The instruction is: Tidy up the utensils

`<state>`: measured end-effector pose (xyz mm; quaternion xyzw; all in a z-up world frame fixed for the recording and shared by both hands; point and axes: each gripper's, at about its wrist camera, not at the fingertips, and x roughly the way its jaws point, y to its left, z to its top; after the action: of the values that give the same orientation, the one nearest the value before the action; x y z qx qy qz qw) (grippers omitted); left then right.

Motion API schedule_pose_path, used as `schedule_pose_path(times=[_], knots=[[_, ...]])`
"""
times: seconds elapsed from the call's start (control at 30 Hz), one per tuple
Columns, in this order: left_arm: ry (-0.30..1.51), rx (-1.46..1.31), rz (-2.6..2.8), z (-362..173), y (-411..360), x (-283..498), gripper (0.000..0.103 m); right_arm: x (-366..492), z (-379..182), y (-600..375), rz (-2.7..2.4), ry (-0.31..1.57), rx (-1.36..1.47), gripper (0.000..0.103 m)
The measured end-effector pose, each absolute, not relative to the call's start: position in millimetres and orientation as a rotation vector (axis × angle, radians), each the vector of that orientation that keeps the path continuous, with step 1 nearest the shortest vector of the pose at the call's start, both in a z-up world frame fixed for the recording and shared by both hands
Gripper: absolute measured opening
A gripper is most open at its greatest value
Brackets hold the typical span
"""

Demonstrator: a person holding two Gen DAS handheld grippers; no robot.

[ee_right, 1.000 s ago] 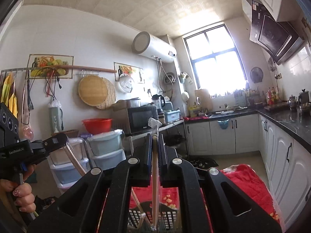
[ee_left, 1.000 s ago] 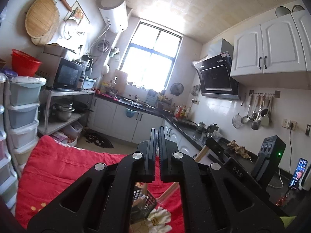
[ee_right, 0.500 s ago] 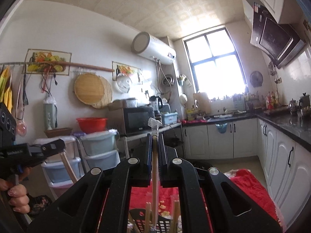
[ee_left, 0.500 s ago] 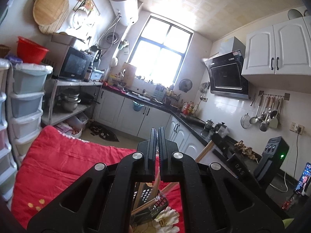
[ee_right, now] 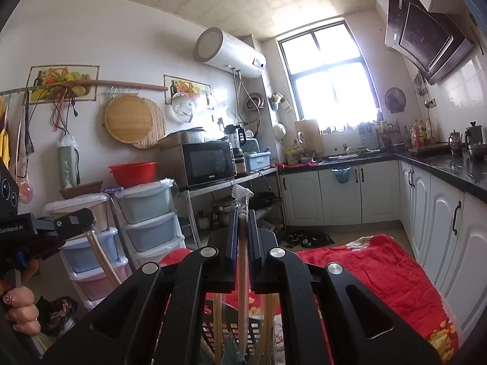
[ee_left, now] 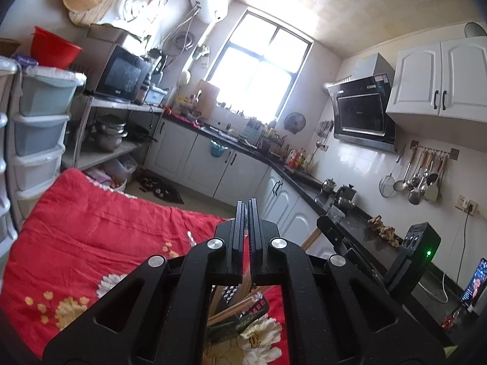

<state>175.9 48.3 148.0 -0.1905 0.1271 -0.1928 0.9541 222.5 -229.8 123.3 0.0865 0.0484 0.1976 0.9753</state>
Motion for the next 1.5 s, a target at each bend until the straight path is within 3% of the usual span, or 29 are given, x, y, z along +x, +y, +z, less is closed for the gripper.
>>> schedule_pose_path(times=[0.33,0.4,0.47,0.67,0.77,1.13,1.5], knots=[[0.346,-0.383,-0.378,119.7,43.3,184.6,0.001,231.3,101.6,-223.4,0.385,0.195,0.198,0.007],[0.36,-0.382,-0.373,115.8,43.4,185.7,0.001,232.2,97.4,-223.4,0.381,0.22,0.205,0.011],[0.372,-0.382,-0.37,112.8,43.6,186.2,0.002,231.5,94.6,-225.3,0.374,0.228,0.211,0.028],[0.381,-0.378,-0.357,108.5,43.5,180.9,0.025,225.1,91.4,-233.7,0.365,0.252,0.246,0.042],[0.379,-0.374,-0.346,107.3,44.3,176.8,0.041,221.1,89.7,-238.0,0.359,0.263,0.244,0.048],[0.367,-0.402,-0.347,110.5,51.4,157.5,0.09,202.4,85.2,-242.7,0.355,0.324,0.211,0.06],[0.371,-0.416,-0.334,101.9,54.8,136.2,0.092,179.1,85.2,-245.7,0.381,0.351,0.202,0.069]])
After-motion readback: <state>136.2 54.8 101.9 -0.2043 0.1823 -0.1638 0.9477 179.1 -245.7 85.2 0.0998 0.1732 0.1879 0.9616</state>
